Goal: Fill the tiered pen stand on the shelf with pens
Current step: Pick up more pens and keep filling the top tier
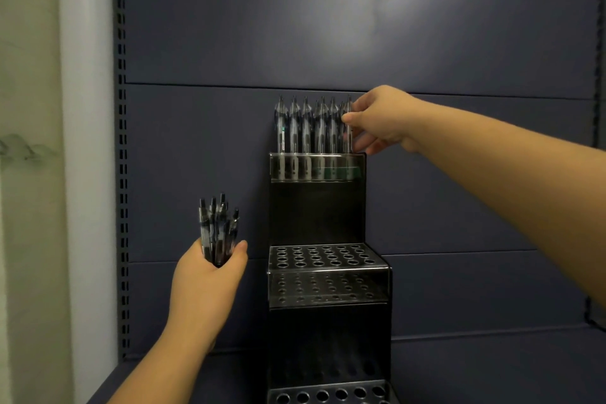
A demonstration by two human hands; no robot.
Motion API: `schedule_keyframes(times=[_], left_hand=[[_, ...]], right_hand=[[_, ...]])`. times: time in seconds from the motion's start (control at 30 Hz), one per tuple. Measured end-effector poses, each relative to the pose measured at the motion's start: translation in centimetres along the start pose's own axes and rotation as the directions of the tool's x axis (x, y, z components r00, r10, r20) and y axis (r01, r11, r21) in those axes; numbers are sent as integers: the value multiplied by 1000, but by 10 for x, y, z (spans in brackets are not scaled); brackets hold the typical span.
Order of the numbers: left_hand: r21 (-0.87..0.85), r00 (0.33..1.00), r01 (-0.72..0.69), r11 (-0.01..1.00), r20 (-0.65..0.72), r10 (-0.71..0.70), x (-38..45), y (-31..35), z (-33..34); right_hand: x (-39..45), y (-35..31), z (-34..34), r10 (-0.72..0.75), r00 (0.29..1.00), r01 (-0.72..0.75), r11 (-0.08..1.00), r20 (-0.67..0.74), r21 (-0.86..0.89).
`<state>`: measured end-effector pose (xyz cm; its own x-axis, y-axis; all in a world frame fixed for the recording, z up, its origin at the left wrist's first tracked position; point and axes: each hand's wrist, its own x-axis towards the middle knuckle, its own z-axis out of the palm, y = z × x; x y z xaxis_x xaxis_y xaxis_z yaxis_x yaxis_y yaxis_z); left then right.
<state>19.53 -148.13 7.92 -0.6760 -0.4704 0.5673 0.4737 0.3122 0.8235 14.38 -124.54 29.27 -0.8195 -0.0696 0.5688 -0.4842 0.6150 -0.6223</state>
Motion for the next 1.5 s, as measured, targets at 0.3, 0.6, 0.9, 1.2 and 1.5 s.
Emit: schedule_keyframes(times=[0.3,0.6,0.9,1.2,1.5], left_hand=[[22,1000,8,1000,16,-8,-4,5,1],[23,1000,27,999,5,-27,-7,9,1],[45,998,-61,997,32,60,-13,23,-1],[-50,989,-137,989,41,139,-14,31,-4],[72,993,-119,990,18,118,-13,21,2]], right_hand=[[-12,5,4,-42,994,34,996,-96,-86],[-87,33,59,-385,843,352,923,-376,-156],[-129,-19,119,-486,850,522,725,203,-450],[-122,-20,129,-345,930,336,938,129,87],[-104,-26,72,-285,949,314,829,-133,463]])
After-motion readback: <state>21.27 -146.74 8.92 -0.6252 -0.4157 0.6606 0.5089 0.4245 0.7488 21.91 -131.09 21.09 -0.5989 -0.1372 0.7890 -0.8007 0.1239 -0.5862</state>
